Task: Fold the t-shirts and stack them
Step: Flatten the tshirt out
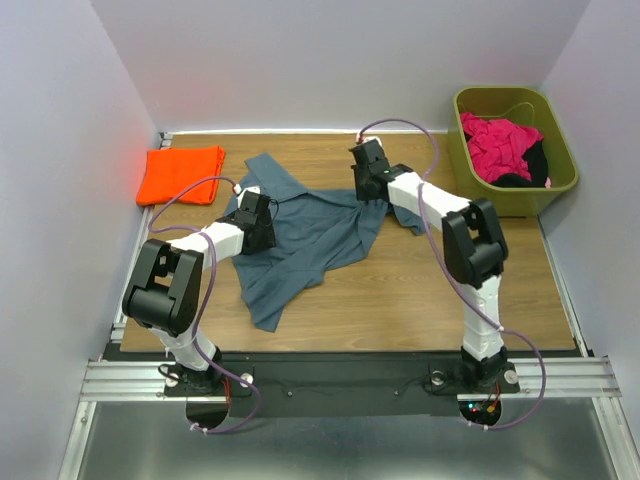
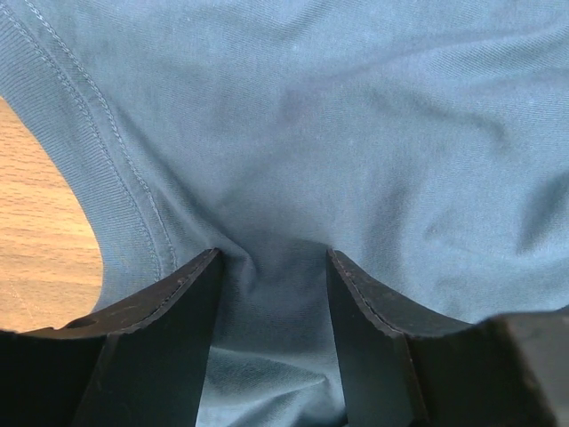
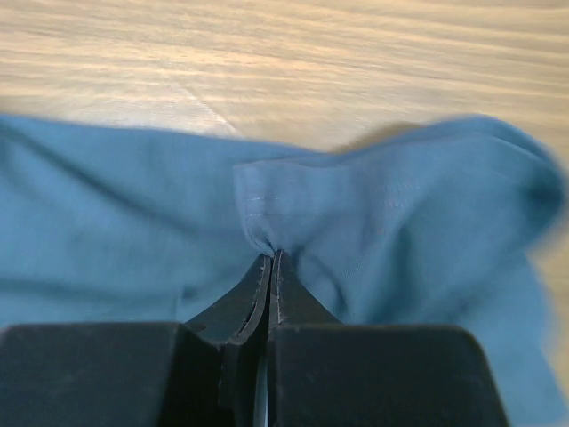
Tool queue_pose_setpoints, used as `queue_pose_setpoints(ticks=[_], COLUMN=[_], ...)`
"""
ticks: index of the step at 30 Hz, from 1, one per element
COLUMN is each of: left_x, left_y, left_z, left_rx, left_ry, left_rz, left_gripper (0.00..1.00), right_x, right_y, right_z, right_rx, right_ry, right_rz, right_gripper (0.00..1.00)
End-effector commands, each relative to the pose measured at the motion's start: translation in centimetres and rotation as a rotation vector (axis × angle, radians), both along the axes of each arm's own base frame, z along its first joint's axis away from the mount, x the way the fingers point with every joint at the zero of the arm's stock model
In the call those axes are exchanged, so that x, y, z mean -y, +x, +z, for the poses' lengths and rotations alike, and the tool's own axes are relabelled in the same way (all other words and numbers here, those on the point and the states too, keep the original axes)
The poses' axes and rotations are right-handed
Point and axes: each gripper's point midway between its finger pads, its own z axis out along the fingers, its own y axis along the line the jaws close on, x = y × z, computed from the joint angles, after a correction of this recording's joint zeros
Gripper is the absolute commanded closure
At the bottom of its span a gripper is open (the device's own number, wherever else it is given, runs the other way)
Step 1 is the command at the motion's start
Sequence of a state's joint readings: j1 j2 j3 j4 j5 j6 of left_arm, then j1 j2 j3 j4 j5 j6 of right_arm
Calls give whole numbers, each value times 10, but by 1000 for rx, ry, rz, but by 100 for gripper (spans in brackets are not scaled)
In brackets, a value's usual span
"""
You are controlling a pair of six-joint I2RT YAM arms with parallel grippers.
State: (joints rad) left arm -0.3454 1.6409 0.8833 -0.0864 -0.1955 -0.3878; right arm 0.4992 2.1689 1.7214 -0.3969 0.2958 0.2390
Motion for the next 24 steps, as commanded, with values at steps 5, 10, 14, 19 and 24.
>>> queue_pose_setpoints(ticks=[5,10,14,19,24], left_x=[-2,-2,-3,-4,-7], left_y=[7,6,7,5,5], left_z=[8,7,8,9,9], left_rx=[29,23,25,23,16], left_ry=[6,9,12,23,38], left_rz=[20,19,18,18,15], left_gripper=[41,41,41,41,41], right_x=[45,81,114,131,132], right_y=[-65,-145,-221,-251,-232], right_z=[95,79,21,31,44], right_rx=[136,61,-101,-73,-58], right_ry=[69,198,231,305,259], right_rz=[-107,-231,-358,-430,-406], right_gripper=[99,98,91,55,50])
